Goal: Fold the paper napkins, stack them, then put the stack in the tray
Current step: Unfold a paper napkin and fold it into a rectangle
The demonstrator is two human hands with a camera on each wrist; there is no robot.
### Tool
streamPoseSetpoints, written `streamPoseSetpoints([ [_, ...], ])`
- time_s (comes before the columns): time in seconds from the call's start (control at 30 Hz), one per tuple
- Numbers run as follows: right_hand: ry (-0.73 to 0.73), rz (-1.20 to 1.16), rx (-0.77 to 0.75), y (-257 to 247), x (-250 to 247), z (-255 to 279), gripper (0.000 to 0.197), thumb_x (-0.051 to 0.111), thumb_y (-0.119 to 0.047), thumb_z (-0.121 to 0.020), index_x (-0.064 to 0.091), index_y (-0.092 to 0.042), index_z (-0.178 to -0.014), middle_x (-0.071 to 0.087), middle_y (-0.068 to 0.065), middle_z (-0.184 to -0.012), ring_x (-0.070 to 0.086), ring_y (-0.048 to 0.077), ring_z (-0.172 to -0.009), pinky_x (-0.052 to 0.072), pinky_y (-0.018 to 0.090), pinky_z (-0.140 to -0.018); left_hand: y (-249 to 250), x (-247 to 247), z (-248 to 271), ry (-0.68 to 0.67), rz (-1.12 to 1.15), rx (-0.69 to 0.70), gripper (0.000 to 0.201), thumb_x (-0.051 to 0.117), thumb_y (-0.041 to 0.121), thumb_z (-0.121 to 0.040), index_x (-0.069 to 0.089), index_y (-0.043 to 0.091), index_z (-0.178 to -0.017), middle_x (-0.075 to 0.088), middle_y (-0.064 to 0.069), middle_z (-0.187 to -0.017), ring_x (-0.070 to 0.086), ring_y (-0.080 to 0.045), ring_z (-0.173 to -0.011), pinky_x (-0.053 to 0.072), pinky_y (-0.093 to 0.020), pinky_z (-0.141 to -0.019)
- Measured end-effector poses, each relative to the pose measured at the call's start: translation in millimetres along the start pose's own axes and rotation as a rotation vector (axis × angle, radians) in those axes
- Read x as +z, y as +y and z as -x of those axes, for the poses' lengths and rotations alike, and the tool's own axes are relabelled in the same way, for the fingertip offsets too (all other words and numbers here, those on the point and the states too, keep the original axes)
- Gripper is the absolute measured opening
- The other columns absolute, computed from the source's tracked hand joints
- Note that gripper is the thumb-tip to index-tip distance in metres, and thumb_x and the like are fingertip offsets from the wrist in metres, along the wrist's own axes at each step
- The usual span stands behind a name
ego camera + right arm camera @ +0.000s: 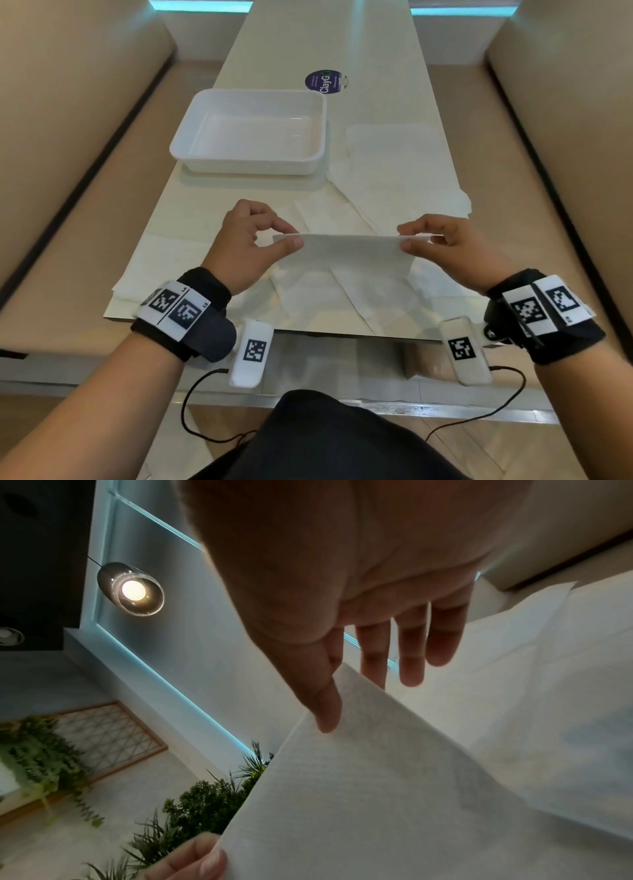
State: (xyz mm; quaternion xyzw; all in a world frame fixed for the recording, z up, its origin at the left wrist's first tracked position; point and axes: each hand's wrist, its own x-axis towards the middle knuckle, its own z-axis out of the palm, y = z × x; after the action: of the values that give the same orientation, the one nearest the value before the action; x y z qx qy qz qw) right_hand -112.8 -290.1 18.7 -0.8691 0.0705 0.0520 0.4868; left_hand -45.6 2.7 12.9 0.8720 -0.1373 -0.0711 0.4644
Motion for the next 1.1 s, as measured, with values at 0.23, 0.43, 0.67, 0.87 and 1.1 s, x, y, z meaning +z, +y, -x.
streamPoseSetpoints([
  [0.23,0.044,-0.211,0.068,4,-1,-9,0.007,0.061,-0.014,-0.091,0.056,-0.017,-0.095,0.059,0.004,-0.058,0.062,0.022,-0.07,0.057,0.042,-0.077,-4,14,-7,-0.026,0.401,-0.203,0.007,0.067,0.024,-0.09,0.062,0.018,-0.091,0.069,-0.003,-0.086,0.065,-0.018,-0.078,0.052,-0.03,-0.067],
  [0.43,0.019,0.164,0.252,23,14,-21,0.023,0.063,-0.025,-0.089,0.054,-0.016,-0.108,0.062,-0.003,-0.066,0.058,0.014,-0.062,0.047,0.03,-0.06,-28,46,-18,-0.057,0.001,-0.251,0.016,0.063,0.03,-0.091,0.059,0.017,-0.099,0.068,-0.008,-0.09,0.064,-0.025,-0.082,0.051,-0.032,-0.07],
  [0.67,0.145,0.581,0.127,15,33,-12,0.042,0.059,-0.028,-0.09,0.046,-0.019,-0.129,0.055,0.003,-0.121,0.051,0.022,-0.109,0.045,0.035,-0.086,-22,58,-12,0.019,-0.409,-0.069,0.043,0.063,0.03,-0.089,0.048,0.018,-0.128,0.045,-0.004,-0.129,0.041,-0.021,-0.119,0.036,-0.029,-0.096],
  [0.87,-0.239,0.832,-0.096,6,84,-2,0.058,0.033,-0.031,-0.102,0.01,-0.014,-0.152,0.005,0.004,-0.161,0.004,0.025,-0.148,0.012,0.04,-0.118,-13,96,8,-0.433,-0.659,0.198,0.062,0.034,0.037,-0.102,0.009,0.016,-0.154,-0.001,-0.001,-0.163,-0.007,-0.019,-0.149,0.001,-0.037,-0.12],
  [1.1,-0.307,0.819,0.039,38,79,5,0.07,0.026,-0.049,-0.1,-0.007,-0.017,-0.152,-0.015,0.0,-0.16,-0.012,0.018,-0.147,-0.001,0.04,-0.119,-35,87,15,-0.55,-0.813,0.041,0.078,0.022,0.058,-0.098,-0.013,0.015,-0.152,-0.025,-0.004,-0.159,-0.025,-0.021,-0.145,-0.01,-0.041,-0.12],
])
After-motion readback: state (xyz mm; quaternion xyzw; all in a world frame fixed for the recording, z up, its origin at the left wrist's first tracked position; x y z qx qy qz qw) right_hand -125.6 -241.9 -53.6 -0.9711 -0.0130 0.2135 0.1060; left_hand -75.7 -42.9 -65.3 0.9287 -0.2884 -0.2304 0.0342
